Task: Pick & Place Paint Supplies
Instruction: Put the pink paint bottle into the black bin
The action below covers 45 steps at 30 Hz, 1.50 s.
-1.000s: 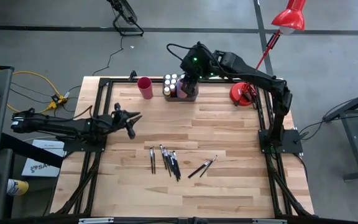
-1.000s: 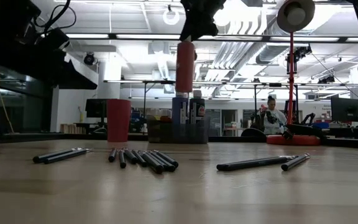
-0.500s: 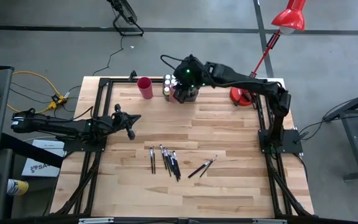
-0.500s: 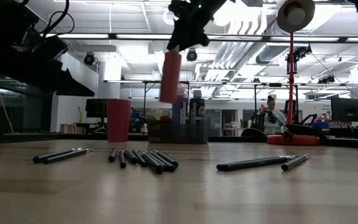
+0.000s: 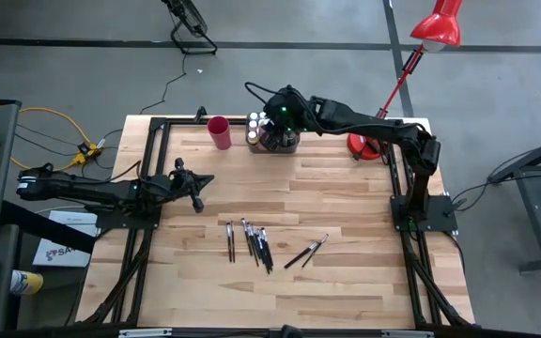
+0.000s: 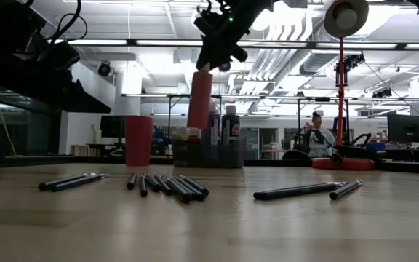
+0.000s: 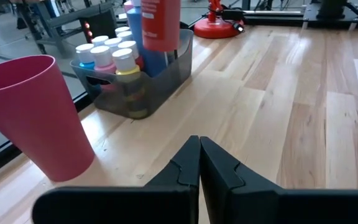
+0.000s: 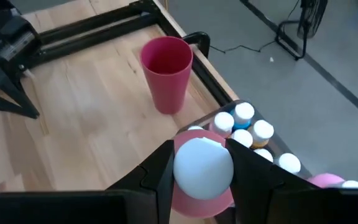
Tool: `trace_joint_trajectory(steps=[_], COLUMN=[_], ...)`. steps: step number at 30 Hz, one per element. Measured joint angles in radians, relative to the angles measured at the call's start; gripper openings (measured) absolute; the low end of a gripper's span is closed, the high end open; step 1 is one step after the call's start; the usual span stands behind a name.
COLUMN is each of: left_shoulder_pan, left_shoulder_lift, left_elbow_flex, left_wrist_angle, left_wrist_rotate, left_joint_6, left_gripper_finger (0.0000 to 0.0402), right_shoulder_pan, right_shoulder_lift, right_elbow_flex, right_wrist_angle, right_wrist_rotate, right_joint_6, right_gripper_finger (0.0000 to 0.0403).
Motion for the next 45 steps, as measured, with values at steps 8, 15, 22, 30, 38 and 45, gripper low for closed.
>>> trace_joint_trajectory(steps=[8,15,22,30,38,45], left_shoulder_pan=[0.000,0.000,0.000,0.000,0.000,0.000], left_shoulder_lift=[0.000,0.000,0.000,0.000,0.000,0.000], left_elbow_flex=[-0.001,-0.001,-0.001,-0.001,-0.001,-0.001], left_wrist_angle=[-0.004,-0.007,-0.018,-0.027,-0.026,-0.026], left_wrist_rotate=[0.000,0.000,0.000,0.000,0.000,0.000], left_joint_6=[0.001,0.001,0.001,0.001,0.001,0.001], left_gripper_finger=[0.0003,0.0003,0.0003,0.0003,0.0003,0.0003], right_shoulder_pan=[-0.004,-0.005,-0.025,-0.042,-0.041,-0.048], right_shoulder_lift=[0.025,0.059,0.059,0.072,0.100,0.124], right_elbow_flex=[0.000,-0.001,-0.001,0.000,0.000,0.001], right_wrist_angle=[0.040,0.030,0.033,0.026,0.021,0.013], right_wrist_rotate=[-0.002,0.045,0.067,0.065,0.060,0.062], right_joint_6=[0.016,0.015,0.016,-0.003,-0.017,-0.006], right_gripper_finger=[0.0114,0.0114,0.0114,0.0114,0.0117,0.0116])
